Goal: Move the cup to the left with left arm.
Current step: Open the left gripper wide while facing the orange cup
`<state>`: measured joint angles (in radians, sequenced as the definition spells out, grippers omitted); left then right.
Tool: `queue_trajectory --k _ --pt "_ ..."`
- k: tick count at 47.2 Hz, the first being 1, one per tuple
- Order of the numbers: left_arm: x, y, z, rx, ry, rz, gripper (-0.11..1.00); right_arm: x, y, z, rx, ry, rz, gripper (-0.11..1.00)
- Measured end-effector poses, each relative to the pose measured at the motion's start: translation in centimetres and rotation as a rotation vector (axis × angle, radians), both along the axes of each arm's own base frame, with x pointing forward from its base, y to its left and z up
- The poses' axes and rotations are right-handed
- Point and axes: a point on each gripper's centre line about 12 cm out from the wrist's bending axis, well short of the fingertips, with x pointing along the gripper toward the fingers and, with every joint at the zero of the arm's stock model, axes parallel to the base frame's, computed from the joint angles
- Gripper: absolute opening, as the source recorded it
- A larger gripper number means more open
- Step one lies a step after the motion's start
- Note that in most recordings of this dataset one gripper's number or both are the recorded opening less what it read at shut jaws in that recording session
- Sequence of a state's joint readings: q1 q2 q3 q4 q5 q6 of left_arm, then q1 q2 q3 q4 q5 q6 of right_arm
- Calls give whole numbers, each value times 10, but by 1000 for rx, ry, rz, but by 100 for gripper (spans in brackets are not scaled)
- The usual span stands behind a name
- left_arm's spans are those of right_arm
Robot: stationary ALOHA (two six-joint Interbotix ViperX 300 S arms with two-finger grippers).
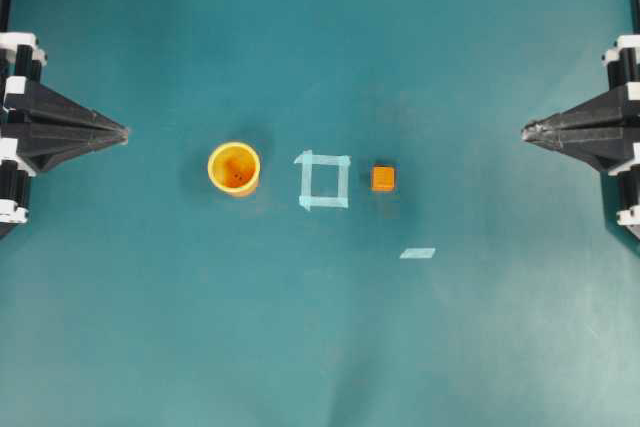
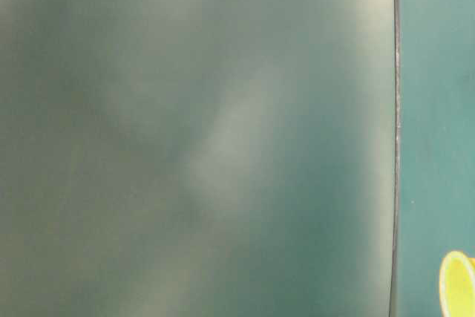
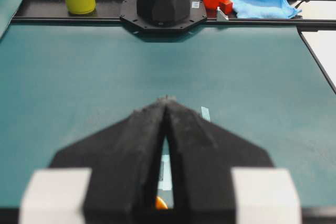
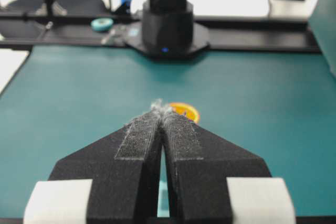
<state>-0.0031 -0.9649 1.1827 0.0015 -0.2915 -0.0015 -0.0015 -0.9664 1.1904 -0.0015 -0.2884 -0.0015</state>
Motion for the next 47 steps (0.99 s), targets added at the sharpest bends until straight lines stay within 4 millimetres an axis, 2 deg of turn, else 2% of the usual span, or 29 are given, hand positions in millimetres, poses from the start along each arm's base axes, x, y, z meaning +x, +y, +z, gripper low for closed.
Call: queue_trajectory --k 19,23,30,39,42,47 --pt "4 8 -10 -1 67 37 0 4 0 -2 0 31 0 -1" --pt "5 8 -12 0 83 40 5 4 0 -3 3 32 0 -1" --pt "7 8 -16 -5 101 40 31 4 0 -3 6 32 0 -1" --pt "11 8 -22 -10 136 40 76 5 0 0 8 26 0 -1" --pt "12 8 -27 -8 166 40 80 5 0 2 11 21 0 -1" --pt "15 9 -40 12 260 39 80 5 0 2 12 23 0 -1"
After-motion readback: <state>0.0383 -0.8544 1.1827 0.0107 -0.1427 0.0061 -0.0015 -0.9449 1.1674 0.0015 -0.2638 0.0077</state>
